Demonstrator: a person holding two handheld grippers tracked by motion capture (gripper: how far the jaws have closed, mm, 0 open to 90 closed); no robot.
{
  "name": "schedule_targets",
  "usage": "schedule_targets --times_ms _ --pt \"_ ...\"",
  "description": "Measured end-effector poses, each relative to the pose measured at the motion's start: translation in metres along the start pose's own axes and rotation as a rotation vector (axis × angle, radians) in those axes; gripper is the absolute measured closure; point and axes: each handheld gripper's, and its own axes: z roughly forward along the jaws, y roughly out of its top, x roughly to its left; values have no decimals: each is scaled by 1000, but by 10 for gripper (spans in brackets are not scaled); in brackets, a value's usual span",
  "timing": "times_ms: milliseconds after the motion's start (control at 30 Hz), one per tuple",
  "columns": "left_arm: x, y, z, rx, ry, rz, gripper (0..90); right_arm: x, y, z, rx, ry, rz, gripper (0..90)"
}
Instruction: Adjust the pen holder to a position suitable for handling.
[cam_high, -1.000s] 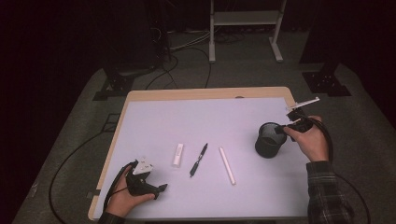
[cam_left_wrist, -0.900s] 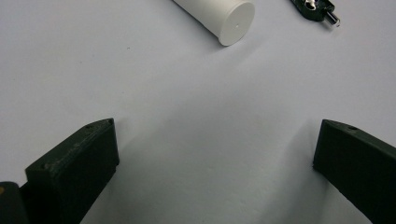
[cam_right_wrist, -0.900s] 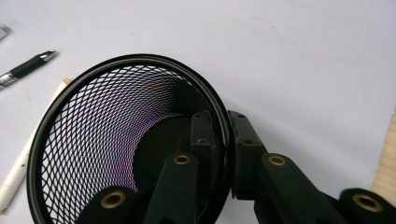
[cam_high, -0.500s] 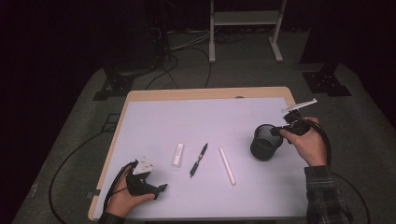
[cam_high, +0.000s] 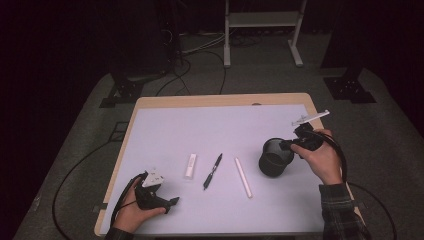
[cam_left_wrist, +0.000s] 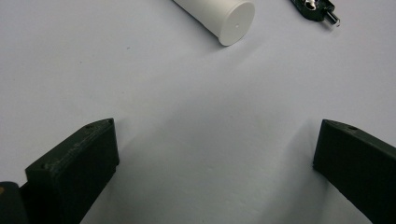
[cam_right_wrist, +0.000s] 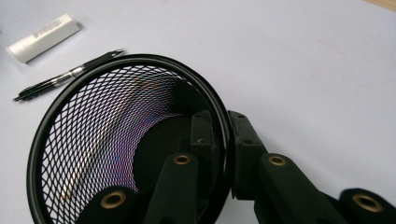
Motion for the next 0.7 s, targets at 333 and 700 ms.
schedule_targets --times_ms 333,700 --pt "0 0 0 -1 0 1 0 19 6 5 -3 41 -49 813" --pt "0 0 0 0 1 2 0 41 12 9 1 70 -109 813"
